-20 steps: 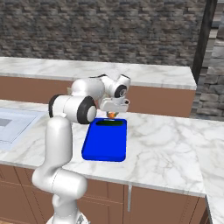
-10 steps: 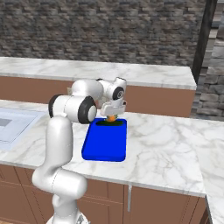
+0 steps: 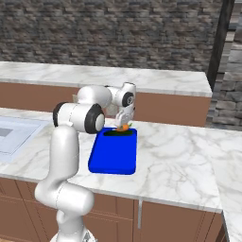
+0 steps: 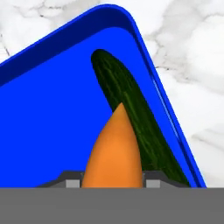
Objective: Place the two vegetables and bowl onto the tray for setting up a vegetable dip station.
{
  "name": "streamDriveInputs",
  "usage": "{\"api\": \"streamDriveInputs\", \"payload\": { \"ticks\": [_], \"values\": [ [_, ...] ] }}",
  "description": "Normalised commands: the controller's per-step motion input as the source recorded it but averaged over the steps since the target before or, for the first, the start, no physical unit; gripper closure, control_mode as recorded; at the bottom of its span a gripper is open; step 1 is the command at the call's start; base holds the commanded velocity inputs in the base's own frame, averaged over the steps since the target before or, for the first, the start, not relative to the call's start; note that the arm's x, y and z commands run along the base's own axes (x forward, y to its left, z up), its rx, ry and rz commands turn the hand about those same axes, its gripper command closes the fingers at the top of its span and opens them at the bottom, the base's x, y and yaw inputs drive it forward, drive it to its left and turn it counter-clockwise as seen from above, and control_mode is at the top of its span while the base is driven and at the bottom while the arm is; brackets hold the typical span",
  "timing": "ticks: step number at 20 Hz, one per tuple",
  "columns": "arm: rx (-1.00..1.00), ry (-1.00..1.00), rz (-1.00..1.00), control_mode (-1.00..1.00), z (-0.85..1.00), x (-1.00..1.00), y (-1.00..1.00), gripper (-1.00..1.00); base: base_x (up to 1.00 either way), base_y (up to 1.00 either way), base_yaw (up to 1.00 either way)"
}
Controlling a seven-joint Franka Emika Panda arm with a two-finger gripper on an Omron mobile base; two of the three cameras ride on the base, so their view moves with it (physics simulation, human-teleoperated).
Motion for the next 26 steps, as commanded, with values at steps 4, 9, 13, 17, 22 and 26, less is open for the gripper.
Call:
{"api": "streamDriveInputs", "payload": {
  "ticks": [4, 9, 13, 17, 22, 26],
  "values": [
    [0.02, -0.18, 0.09, -1.00, 0.01, 0.00, -0.10, 1.00, 0.00, 0.00, 0.00],
    [0.11, -0.32, 0.06, -1.00, 0.00, -0.01, -0.04, 1.00, 0.00, 0.00, 0.00],
    [0.04, -0.20, 0.10, -1.00, -0.03, -0.02, 0.00, 1.00, 0.00, 0.00, 0.00],
    [0.00, 0.00, 0.15, -1.00, -0.04, -0.16, 0.00, 1.00, 0.00, 0.00, 0.00],
    [0.00, 0.00, 0.12, -1.00, -0.05, -0.07, 0.00, 1.00, 0.00, 0.00, 0.00],
    [0.00, 0.00, 0.02, -1.00, -0.17, 0.04, 0.00, 1.00, 0.00, 0.00, 0.00]
  ]
}}
